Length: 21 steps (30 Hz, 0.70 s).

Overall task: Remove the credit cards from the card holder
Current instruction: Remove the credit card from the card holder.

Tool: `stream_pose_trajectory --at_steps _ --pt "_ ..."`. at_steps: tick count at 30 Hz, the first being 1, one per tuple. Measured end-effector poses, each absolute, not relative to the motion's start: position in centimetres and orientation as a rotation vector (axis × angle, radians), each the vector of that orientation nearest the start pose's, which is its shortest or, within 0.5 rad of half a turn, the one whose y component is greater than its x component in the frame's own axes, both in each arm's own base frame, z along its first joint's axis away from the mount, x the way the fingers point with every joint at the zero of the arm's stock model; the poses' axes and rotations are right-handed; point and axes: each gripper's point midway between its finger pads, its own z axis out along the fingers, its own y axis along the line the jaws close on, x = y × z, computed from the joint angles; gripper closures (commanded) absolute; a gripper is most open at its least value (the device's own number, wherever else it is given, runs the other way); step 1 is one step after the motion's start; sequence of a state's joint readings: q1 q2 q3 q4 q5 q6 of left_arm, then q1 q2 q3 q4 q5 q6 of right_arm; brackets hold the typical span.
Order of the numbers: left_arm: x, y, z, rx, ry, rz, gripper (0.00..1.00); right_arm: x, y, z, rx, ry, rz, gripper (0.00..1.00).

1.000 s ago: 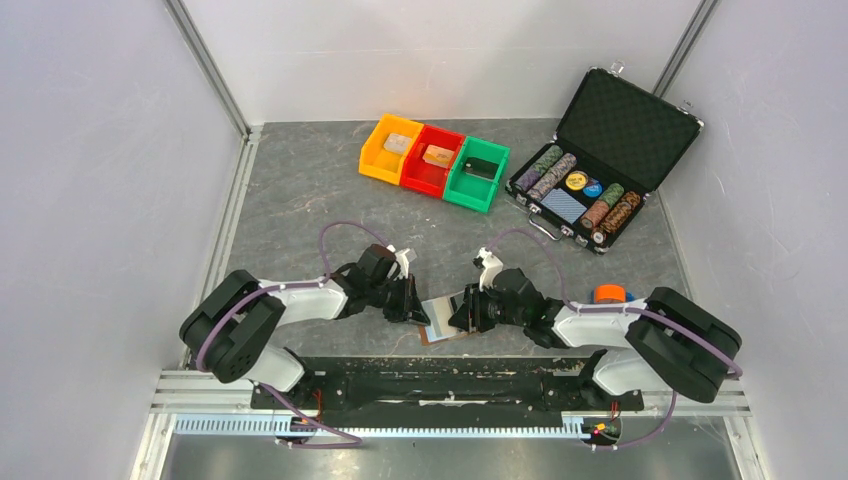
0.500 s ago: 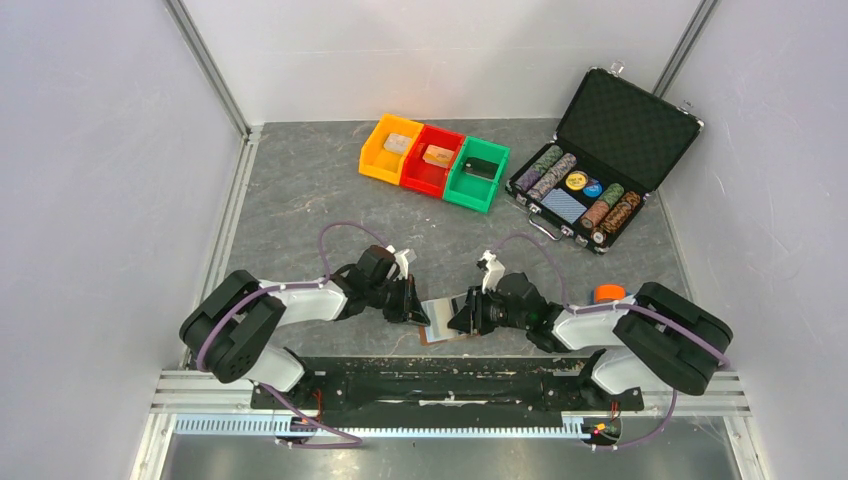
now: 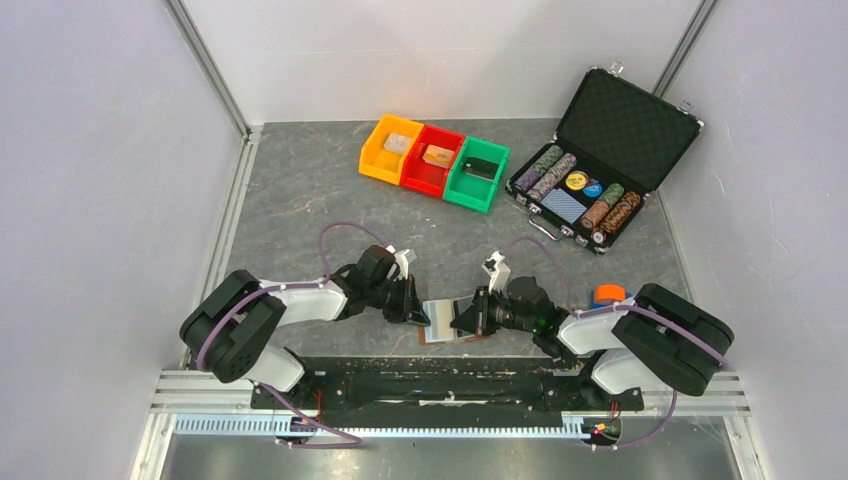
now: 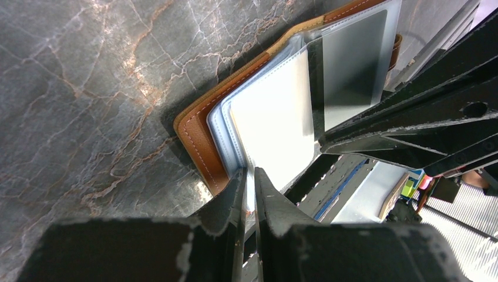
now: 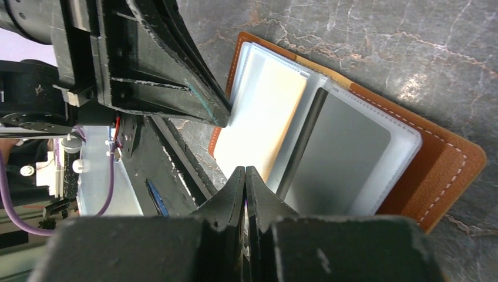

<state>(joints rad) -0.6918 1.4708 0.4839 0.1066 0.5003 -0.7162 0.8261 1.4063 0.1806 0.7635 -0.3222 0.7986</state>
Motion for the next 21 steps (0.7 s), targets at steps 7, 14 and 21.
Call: stream_pose_trajectory --at_steps 7,14,21 --pt "15.5 -26.9 1.9 0.215 2.699 -1.153 0.82 15.2 28.1 4.1 -0.248 2.255 1.25 0.8" --pt "15.3 -26.3 2.4 0.201 2.711 -1.107 0.78 16.4 26.3 3.9 -0.237 2.274 1.073 0.84" --pt "15.7 -26.5 4.4 0.212 2.674 -1.068 0.74 17.0 24.9 2.7 -0.233 2.306 0.942 0.87"
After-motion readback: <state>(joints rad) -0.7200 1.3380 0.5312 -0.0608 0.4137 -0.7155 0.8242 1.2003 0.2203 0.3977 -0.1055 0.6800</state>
